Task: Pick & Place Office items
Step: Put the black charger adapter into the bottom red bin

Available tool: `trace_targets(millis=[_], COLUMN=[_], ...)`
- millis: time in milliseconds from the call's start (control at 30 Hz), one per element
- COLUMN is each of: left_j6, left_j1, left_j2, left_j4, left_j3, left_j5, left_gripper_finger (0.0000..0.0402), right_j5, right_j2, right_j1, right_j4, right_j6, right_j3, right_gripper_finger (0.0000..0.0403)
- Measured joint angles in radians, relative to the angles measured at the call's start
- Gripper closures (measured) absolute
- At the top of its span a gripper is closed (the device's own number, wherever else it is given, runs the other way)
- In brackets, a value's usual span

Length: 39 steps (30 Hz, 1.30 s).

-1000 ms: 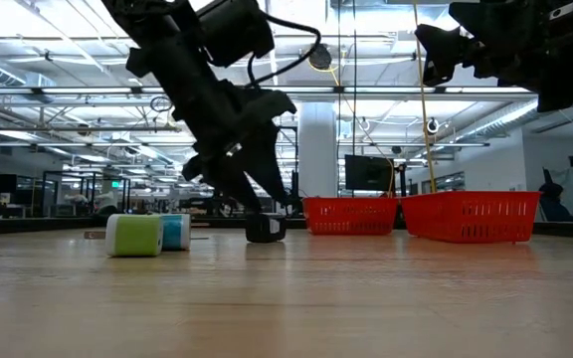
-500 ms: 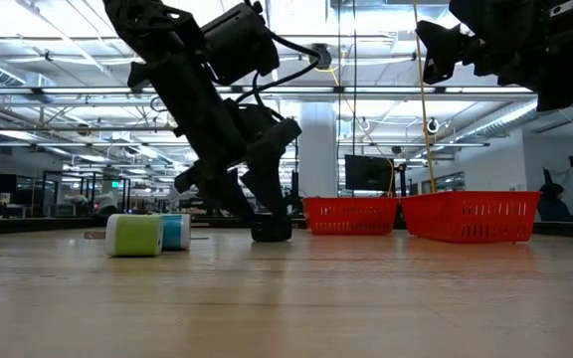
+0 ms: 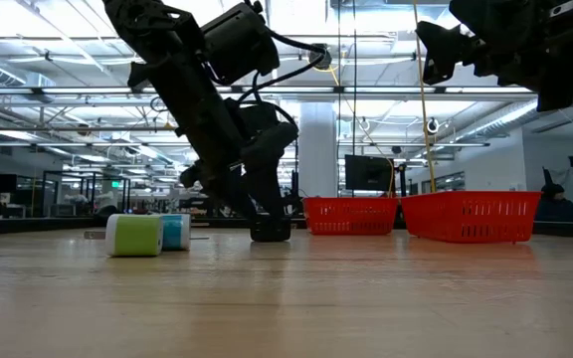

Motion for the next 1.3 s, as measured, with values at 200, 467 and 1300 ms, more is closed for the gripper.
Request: trace_targets(millis=[200,467,1300], left_j6=[0.001,0.008,0.013], left_j1=[-0.005,-0.003,-0.006], left_j2=[0.0,-0.002,-0.001], left_j4=[-0.001,0.005,0.001], left_j3=[0.0,0.001,0.001], left_j5=[-0.04,-0.039,0.017], left_gripper_finger=[0.0172,0.0297,0.0236], right_j5=[0.0,0.0,0.0], right_j2=[0.0,0.0,0.0], right_j1=[0.0,0.0,0.0], right_j4=[0.0,0.0,0.0], right_j6=[0.0,0.0,0.0], right_j3=[0.0,0.0,0.0], right_gripper_finger=[0.019,0.019,0.019])
